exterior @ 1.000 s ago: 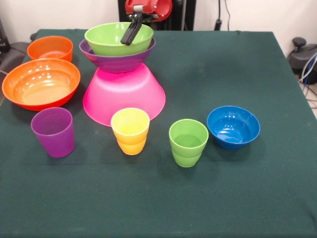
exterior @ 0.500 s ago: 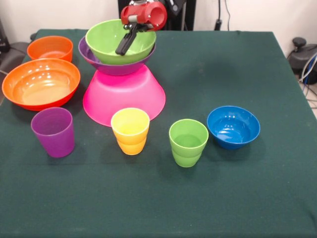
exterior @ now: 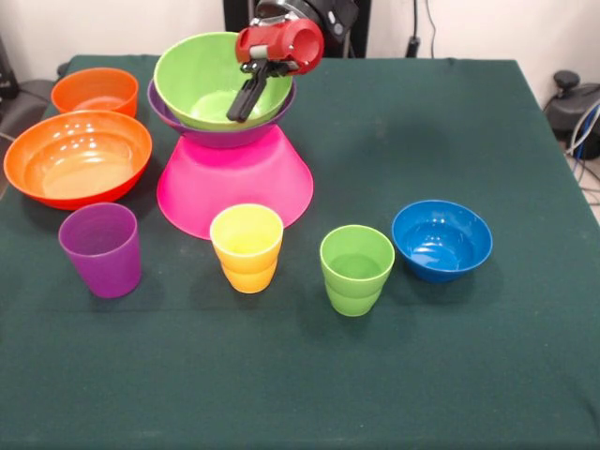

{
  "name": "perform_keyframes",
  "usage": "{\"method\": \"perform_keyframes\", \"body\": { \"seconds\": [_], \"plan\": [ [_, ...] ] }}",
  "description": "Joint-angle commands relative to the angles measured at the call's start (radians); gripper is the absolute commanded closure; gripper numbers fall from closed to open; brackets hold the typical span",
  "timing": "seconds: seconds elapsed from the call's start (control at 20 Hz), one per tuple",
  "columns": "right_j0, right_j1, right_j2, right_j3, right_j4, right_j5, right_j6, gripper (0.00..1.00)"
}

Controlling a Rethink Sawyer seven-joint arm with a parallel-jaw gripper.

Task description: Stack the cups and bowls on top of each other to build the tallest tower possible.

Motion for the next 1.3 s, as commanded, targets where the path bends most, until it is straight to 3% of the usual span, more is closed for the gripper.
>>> {"method": "perform_keyframes", "body": {
  "seconds": [0.05,0.8,1.3],
  "plan": [
    [-0.021,-0.005,0.147,-0.147,-0.017,-0.04,-0.147,1.0],
    [-0.031,-0.03,0.147,-0.134,-0.056,-0.054,-0.15,1.0],
    [-0.039,-0.017,0.148,-0.168,-0.004,-0.058,-0.158,1.0]
  ]
}}
